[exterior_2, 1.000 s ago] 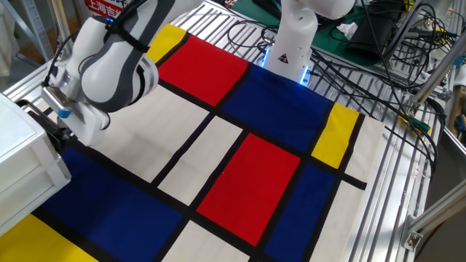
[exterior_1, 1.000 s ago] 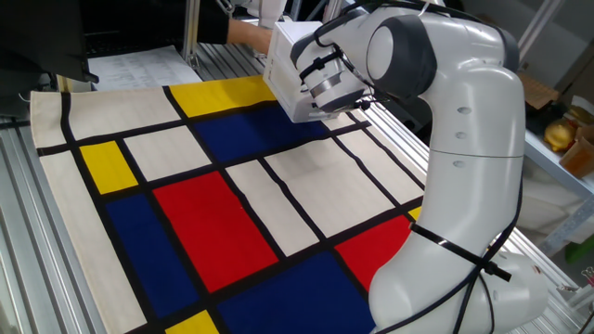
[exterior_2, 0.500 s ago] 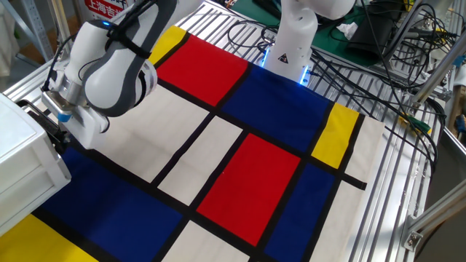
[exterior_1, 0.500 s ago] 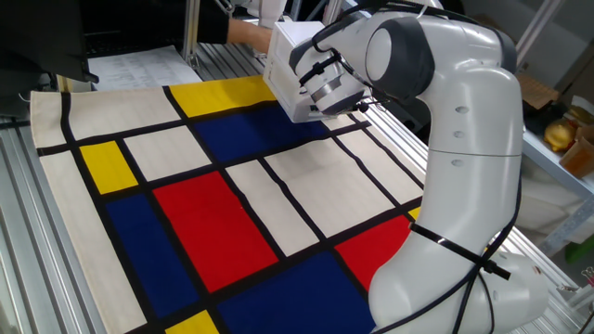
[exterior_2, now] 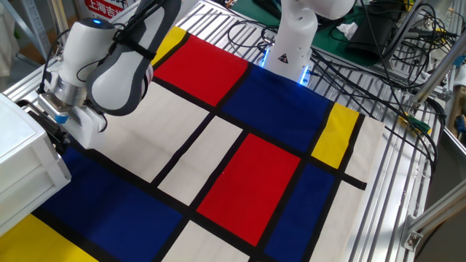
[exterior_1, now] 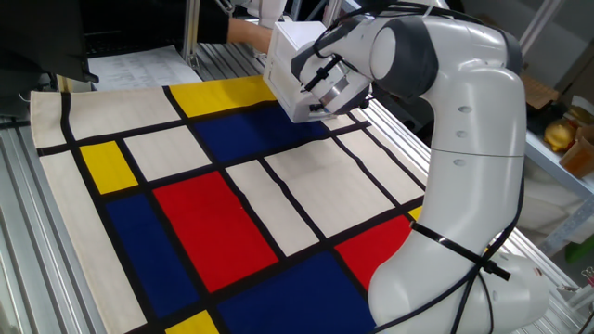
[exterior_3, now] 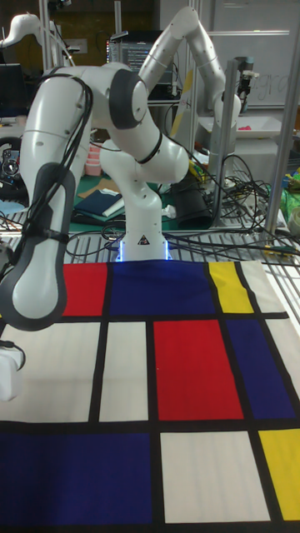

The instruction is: Use the gripper to push and close the drawer

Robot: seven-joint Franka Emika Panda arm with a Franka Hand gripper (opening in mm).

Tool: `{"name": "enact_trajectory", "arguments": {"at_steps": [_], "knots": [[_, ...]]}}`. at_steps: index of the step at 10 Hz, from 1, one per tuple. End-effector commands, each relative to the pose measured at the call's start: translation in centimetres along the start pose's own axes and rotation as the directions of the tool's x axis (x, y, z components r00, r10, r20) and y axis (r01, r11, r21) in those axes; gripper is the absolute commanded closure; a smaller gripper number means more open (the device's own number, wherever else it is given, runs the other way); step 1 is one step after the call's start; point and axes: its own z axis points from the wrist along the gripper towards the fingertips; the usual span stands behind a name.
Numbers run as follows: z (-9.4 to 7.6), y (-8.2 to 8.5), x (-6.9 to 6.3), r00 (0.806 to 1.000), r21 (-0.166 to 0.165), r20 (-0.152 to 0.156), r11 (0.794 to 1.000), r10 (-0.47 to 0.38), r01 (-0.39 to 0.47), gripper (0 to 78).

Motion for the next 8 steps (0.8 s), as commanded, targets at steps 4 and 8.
{"name": "enact_trajectory", "arguments": {"at_steps": [4, 8], "knots": [[-6.3, -1.3, -1.9, 0.998, -0.003, -0.059, 1.000, 0.017, -0.017, 77.6], [-5.6, -1.7, -2.0, 0.997, 0.086, 0.055, 0.994, 0.062, -0.066, 77.6]]}}
